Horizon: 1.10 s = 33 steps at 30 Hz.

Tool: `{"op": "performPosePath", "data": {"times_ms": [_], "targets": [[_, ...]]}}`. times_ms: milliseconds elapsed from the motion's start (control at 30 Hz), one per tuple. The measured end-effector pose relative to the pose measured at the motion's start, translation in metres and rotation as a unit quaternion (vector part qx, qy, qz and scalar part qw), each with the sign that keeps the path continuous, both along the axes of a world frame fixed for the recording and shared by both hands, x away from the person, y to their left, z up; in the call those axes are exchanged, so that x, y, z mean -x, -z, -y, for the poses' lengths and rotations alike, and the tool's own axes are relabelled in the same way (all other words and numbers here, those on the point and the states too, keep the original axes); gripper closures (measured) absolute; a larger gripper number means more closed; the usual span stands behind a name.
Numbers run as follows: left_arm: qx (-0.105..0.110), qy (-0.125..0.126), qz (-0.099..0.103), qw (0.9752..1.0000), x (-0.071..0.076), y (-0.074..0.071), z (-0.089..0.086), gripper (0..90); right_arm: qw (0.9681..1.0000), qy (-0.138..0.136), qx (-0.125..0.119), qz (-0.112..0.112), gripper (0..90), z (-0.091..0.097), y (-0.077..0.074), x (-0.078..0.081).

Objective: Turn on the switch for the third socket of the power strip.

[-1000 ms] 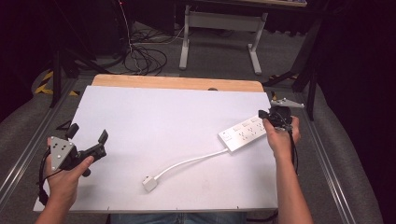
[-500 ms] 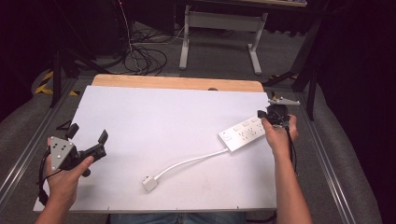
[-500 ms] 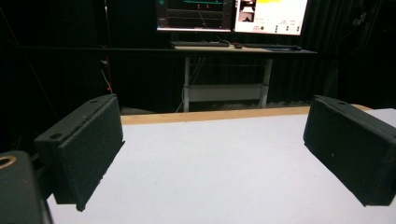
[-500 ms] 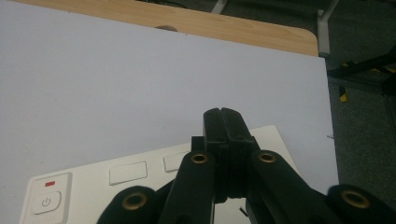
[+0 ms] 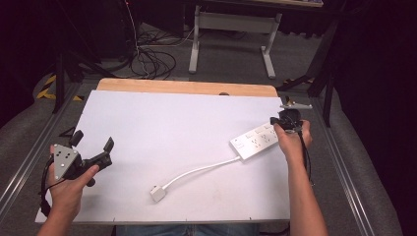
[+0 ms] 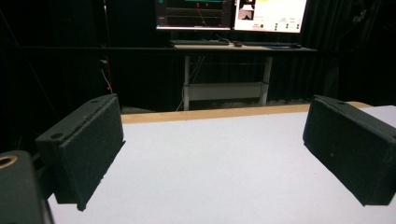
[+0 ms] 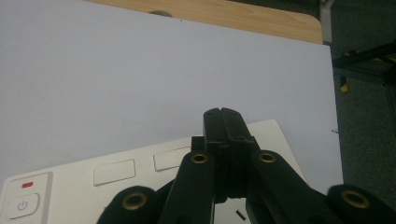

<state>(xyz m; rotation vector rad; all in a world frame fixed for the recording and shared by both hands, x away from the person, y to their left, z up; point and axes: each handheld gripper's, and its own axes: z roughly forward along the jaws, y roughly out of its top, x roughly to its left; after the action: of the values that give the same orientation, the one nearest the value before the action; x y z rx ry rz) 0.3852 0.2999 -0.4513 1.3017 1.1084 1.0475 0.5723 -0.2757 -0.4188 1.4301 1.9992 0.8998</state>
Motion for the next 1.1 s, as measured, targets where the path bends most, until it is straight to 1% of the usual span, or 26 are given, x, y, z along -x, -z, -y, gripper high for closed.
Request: {"op": "performPosePath", "data": {"times_ms": [33,267,367,600,800,1100], "targets": [[0.000,0.000,0.000,1.0000,0.000,0.000,0.000,5.5,1.0000,0.000,0.001,-0.005,90.0,0.000,0.001,-0.002],[0.002,0.000,-0.003,1.0000,-0.001,0.001,-0.001,5.6,0.9998,-0.004,0.008,-0.018,90.0,-0.002,0.007,-0.008],[0.001,0.000,-0.003,1.0000,-0.001,0.001,-0.001,5.6,0.9998,-0.005,0.009,-0.020,90.0,-0.003,0.008,-0.010],[-0.002,0.003,-0.005,1.0000,-0.001,0.001,0.000,6.0,0.9993,-0.006,0.016,-0.033,90.0,-0.005,0.013,-0.014],[-0.011,0.007,-0.015,0.9998,-0.002,0.002,0.001,6.7,0.9991,-0.004,0.017,-0.038,90.0,-0.003,0.015,-0.015],[-0.010,0.009,-0.019,0.9997,-0.002,0.003,0.001,6.4,0.9984,-0.001,0.026,-0.050,90.0,-0.003,0.021,-0.022]]}}
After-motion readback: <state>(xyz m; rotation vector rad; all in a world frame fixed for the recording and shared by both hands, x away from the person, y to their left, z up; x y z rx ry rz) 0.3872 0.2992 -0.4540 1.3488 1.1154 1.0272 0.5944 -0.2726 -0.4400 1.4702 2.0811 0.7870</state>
